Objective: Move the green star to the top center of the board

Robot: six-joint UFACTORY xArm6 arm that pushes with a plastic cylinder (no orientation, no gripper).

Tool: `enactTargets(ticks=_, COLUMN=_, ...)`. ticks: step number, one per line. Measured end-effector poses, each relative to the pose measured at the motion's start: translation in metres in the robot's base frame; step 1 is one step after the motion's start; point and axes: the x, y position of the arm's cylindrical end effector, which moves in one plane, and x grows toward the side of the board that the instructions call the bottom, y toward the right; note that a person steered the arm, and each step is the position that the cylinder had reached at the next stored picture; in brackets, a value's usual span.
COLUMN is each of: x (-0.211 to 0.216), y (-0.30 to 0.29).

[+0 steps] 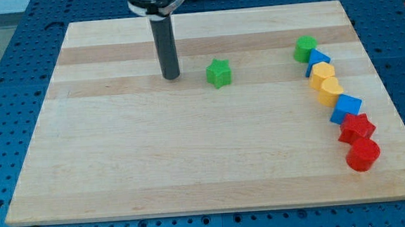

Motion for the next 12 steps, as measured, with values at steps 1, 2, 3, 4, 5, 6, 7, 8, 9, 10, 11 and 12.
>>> enactTargets(ticks=1, x=0.010, y=0.018)
enactTargets(ticks=2, x=0.017, y=0.030)
enactTargets(ticks=3, x=0.037, y=0.036)
enactTargets(ticks=4, x=0.046, y=0.061)
enactTargets(ticks=5, x=0.031, y=0.096)
enactTargets(ticks=6, x=-0.018, y=0.098)
enactTargets(ticks=7, x=-0.065, y=0.098)
enactTargets(ticks=8, x=-0.078, y=0.098)
enactTargets(ticks=9, x=-0.058, y=0.095)
enactTargets(ticks=10, x=-0.058, y=0.078)
enactTargets(ticks=11, x=-0.076, y=0.073)
enactTargets(ticks=12, x=-0.097, y=0.073)
